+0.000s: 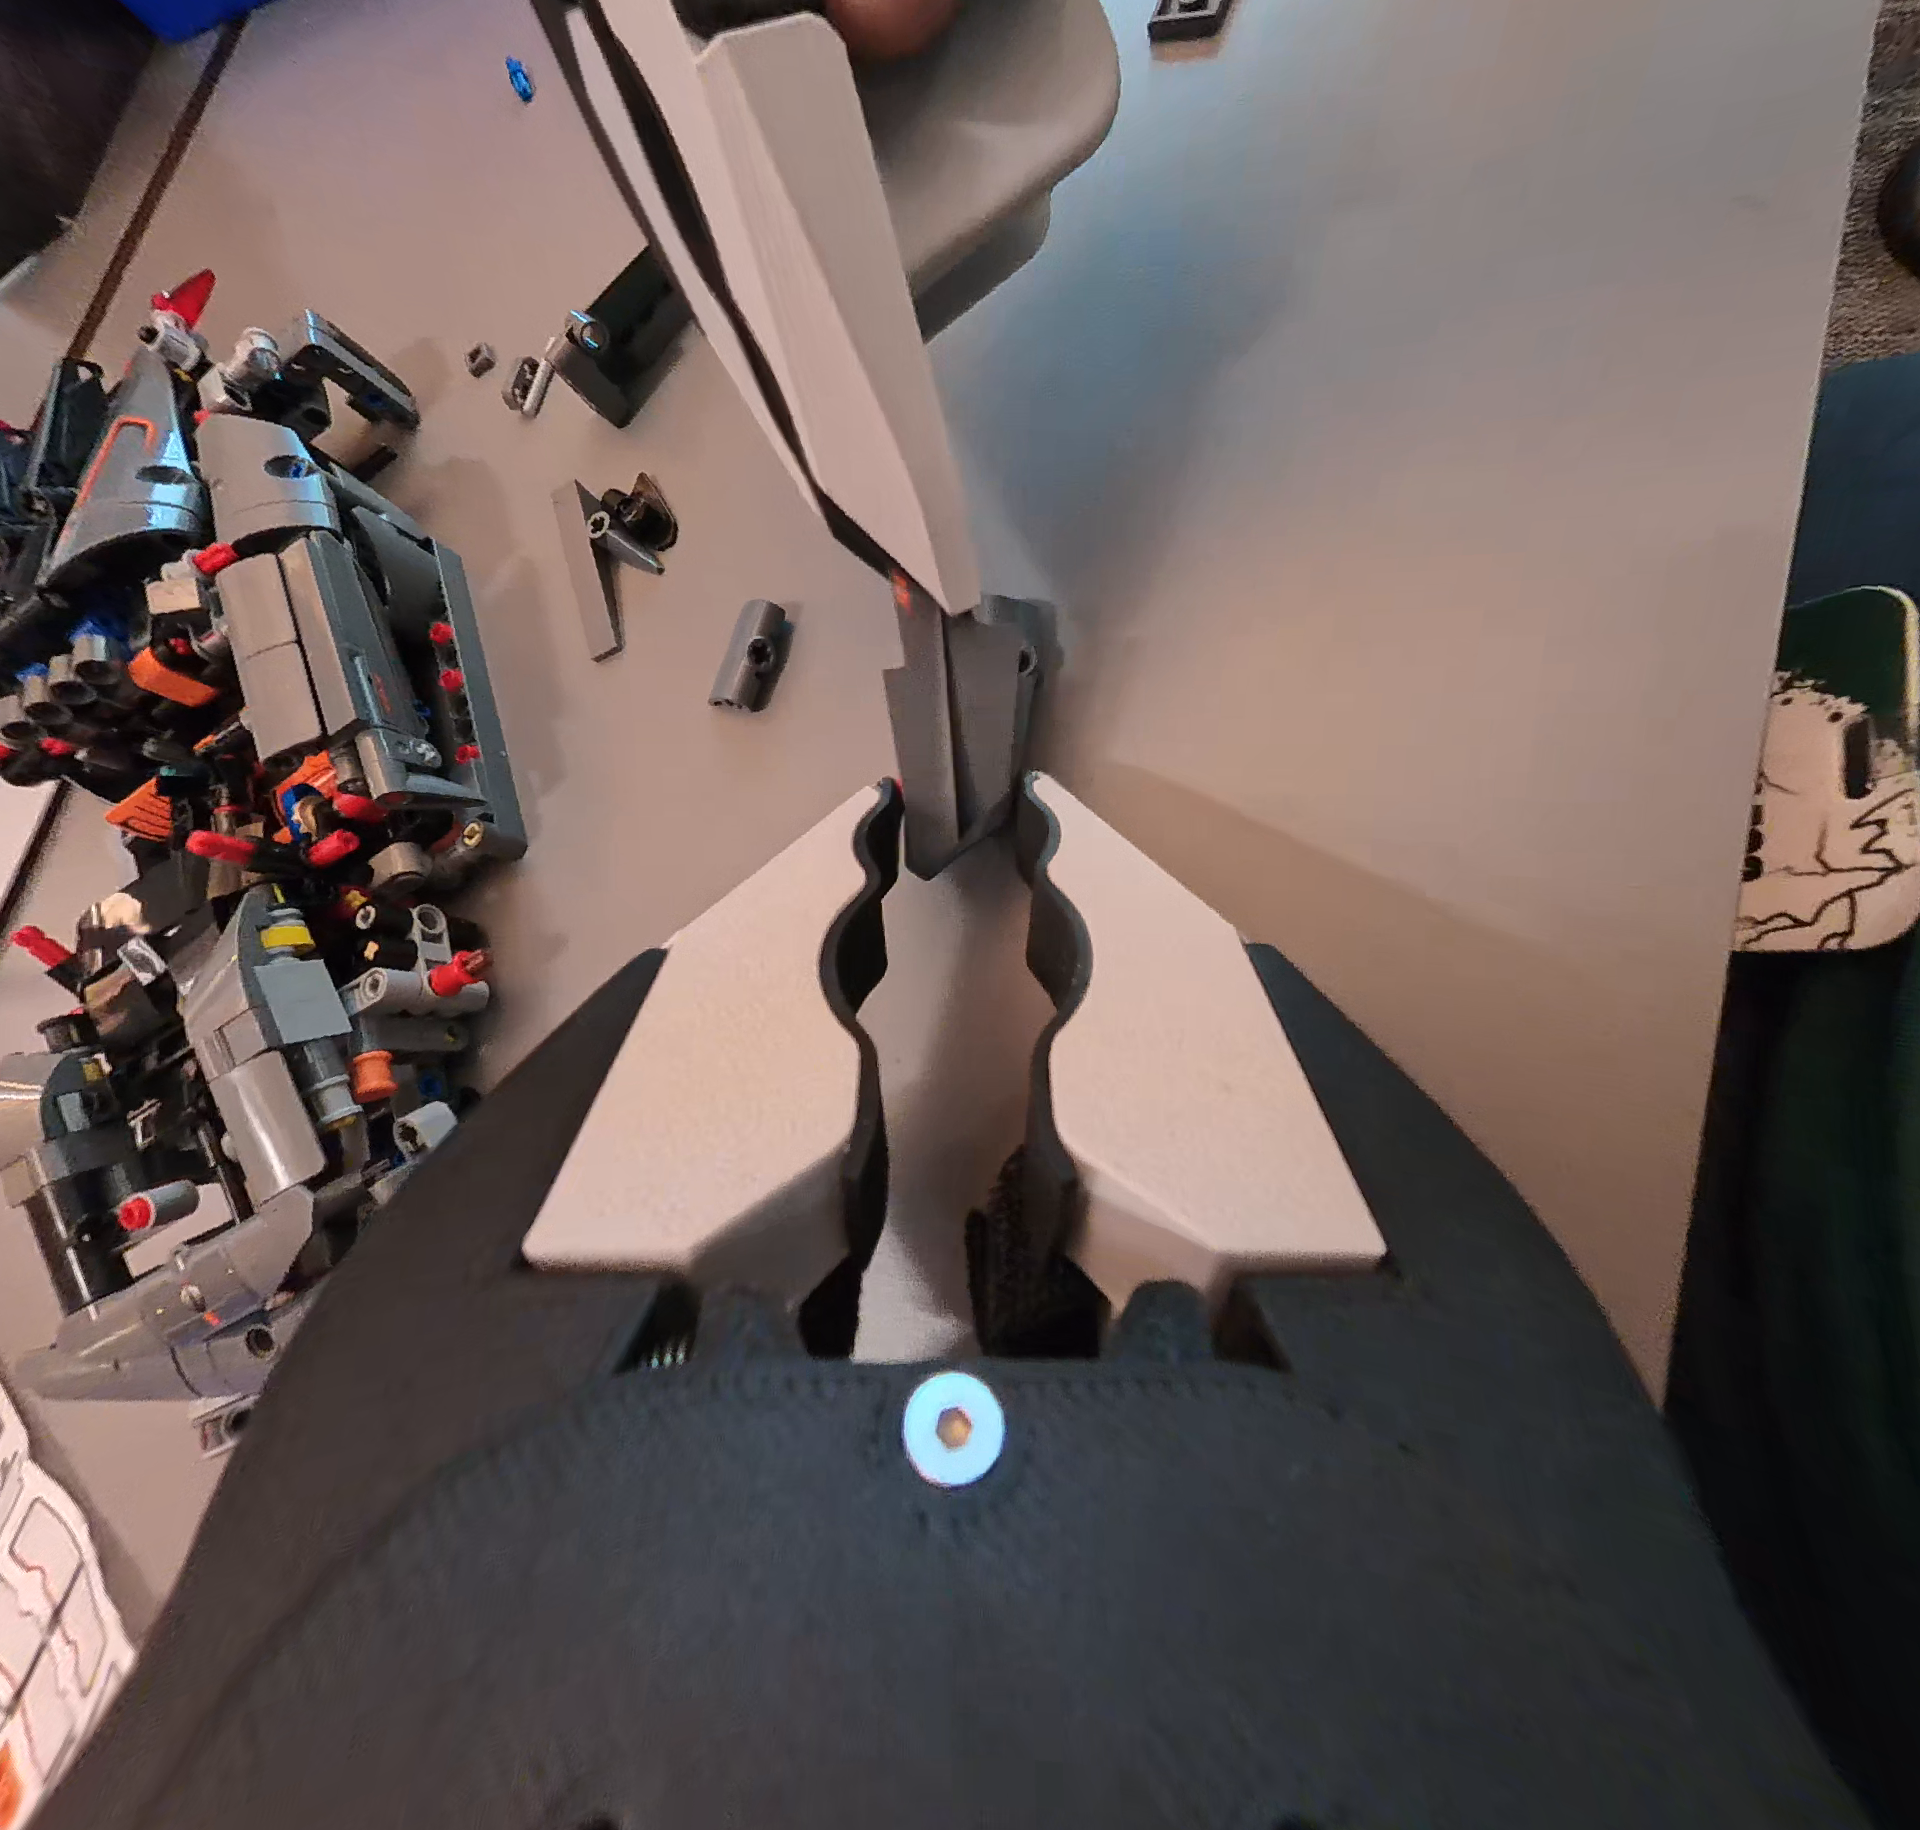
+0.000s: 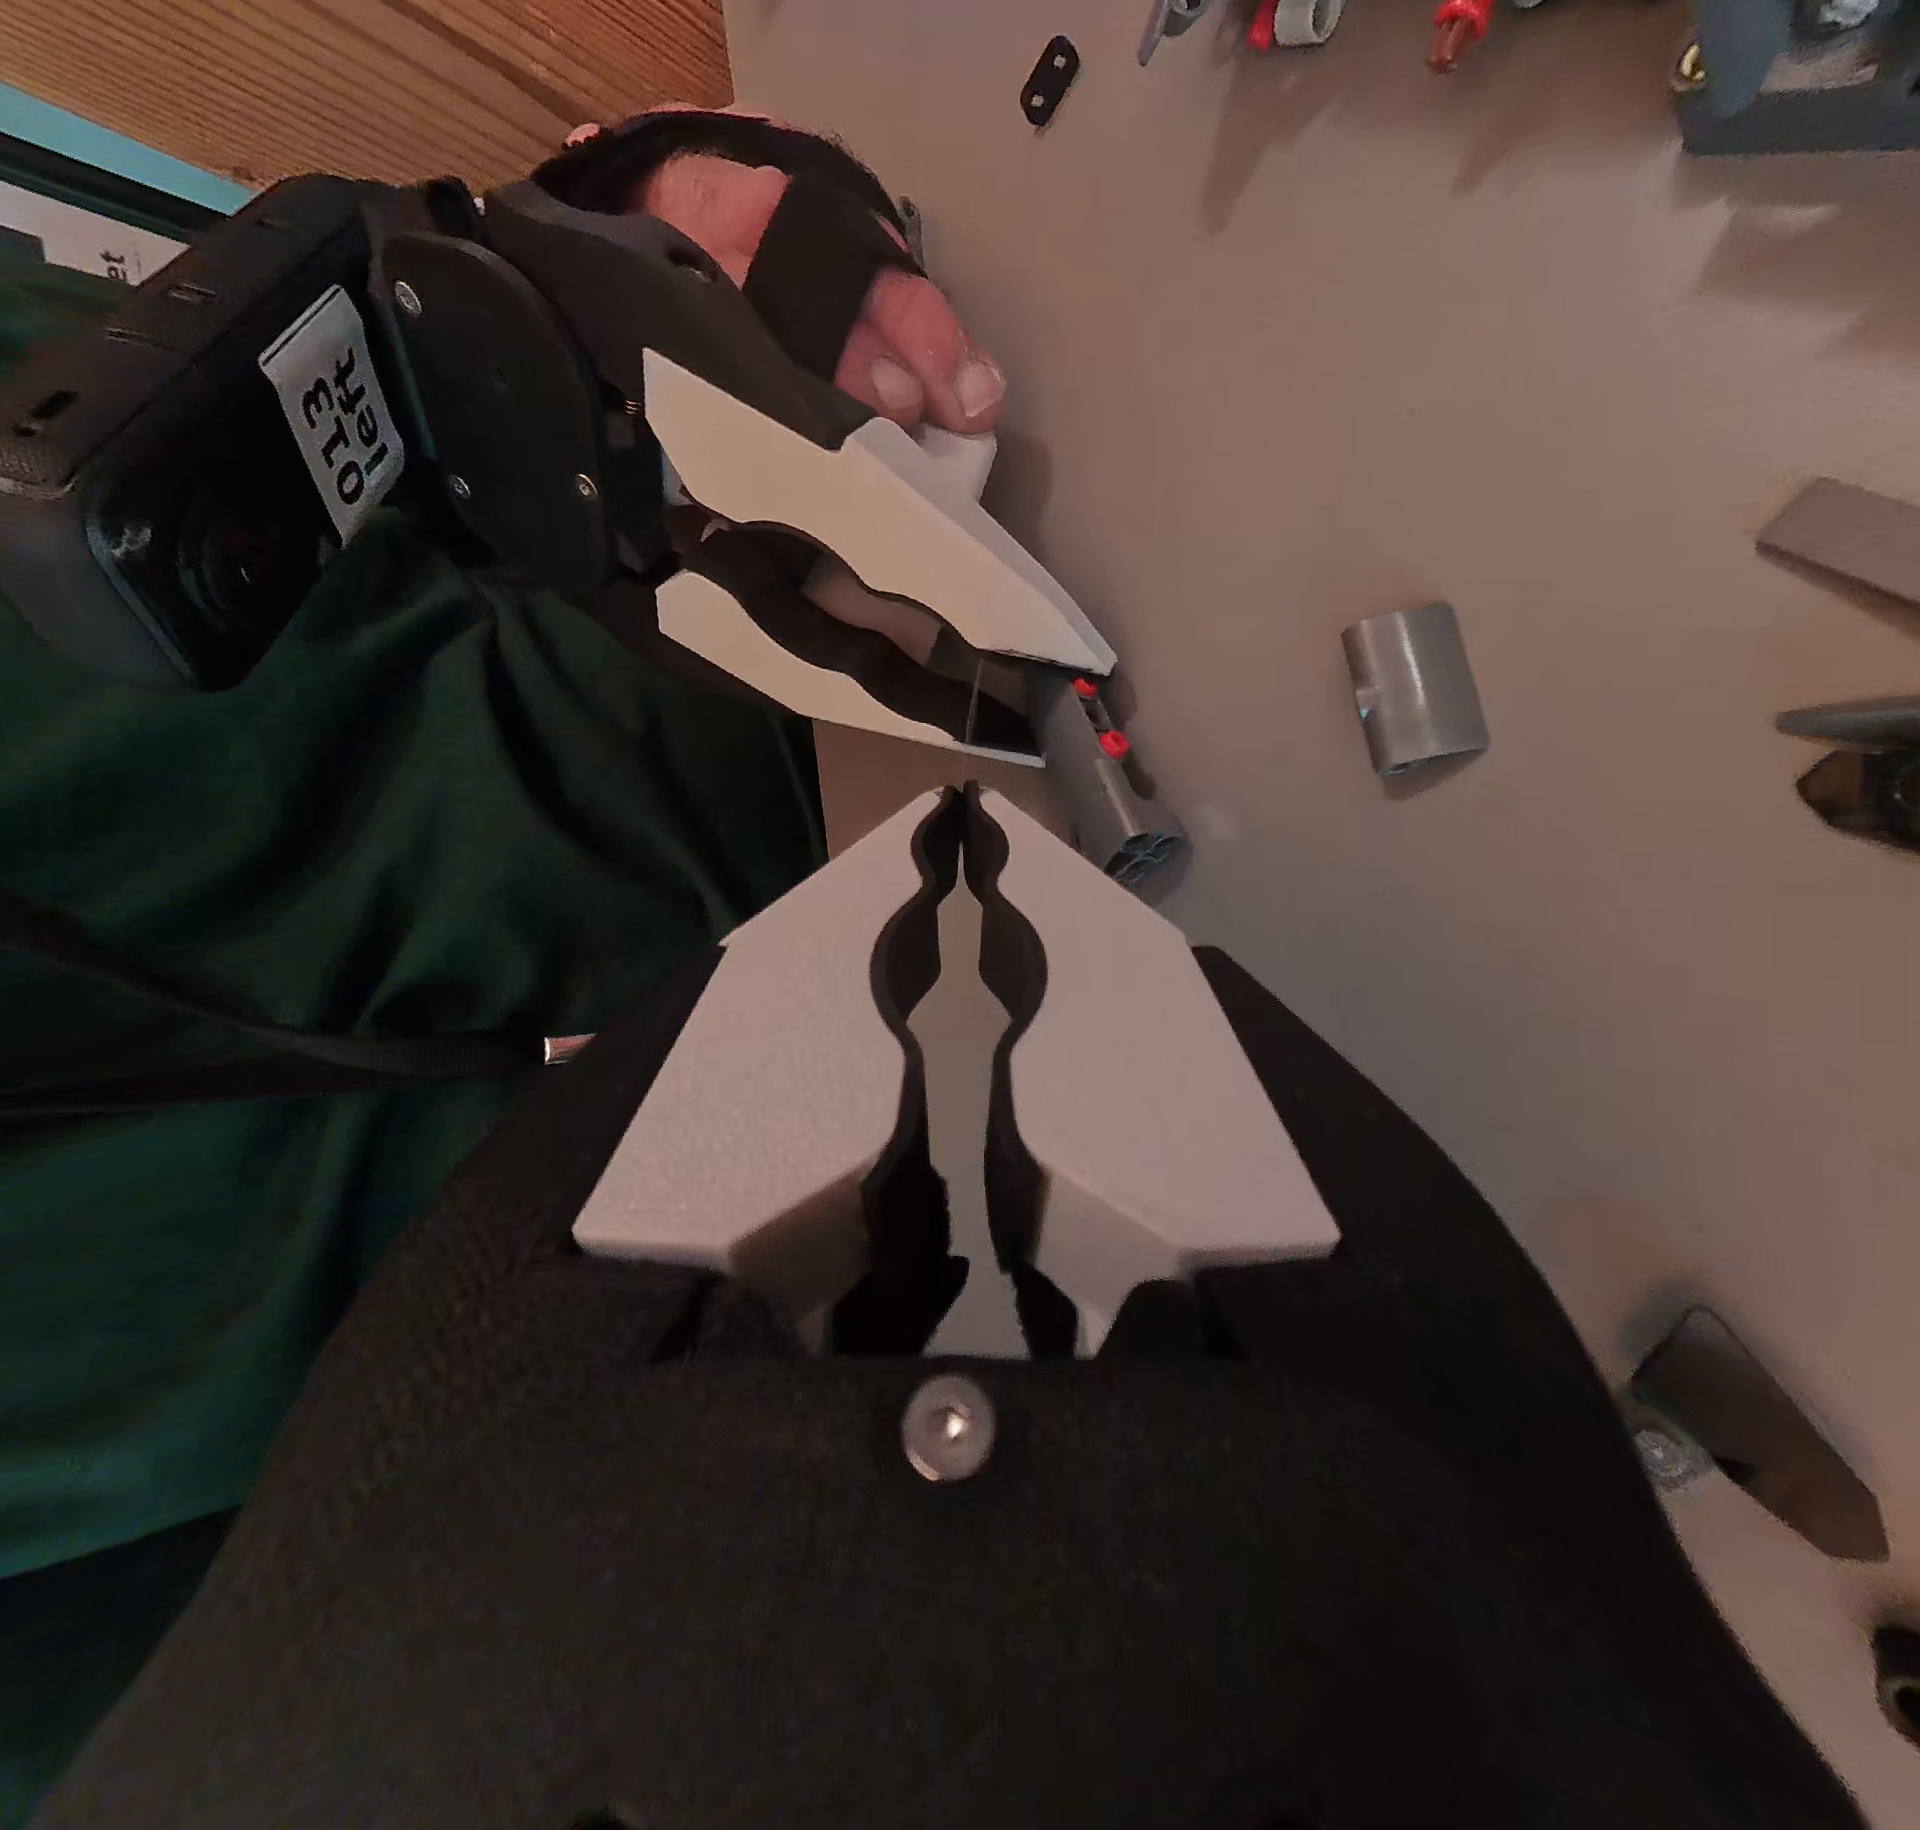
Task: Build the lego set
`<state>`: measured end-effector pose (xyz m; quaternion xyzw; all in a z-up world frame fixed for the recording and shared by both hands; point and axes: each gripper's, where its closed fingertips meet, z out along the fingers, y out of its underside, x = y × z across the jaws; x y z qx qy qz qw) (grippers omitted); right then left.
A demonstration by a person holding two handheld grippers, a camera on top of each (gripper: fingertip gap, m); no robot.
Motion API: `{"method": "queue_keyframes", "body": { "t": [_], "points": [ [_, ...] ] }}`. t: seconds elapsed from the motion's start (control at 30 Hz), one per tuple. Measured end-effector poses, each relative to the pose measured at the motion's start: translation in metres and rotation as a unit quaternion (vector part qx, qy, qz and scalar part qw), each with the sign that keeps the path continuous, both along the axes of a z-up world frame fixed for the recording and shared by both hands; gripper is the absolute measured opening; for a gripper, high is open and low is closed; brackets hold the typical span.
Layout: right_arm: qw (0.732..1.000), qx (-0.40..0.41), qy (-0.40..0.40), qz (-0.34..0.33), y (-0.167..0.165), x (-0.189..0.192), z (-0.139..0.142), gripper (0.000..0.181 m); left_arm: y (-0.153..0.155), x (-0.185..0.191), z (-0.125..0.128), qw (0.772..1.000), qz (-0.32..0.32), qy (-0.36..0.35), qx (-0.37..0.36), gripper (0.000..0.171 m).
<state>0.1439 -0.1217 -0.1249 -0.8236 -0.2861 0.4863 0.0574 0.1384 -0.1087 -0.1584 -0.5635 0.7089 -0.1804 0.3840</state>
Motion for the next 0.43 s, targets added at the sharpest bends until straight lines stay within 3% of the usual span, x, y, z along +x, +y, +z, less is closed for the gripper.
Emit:
{"method": "queue_keyframes", "body": {
  "t": [0.43],
  "points": [
    [1.000, -0.002, 0.006, -0.025, 0.0065, 0.0043, -0.0101, 0.000, 0.0027, 0.0001, -0.0003, 1.000, -0.001, 0.001, -0.007, 0.019]
  ]
}}
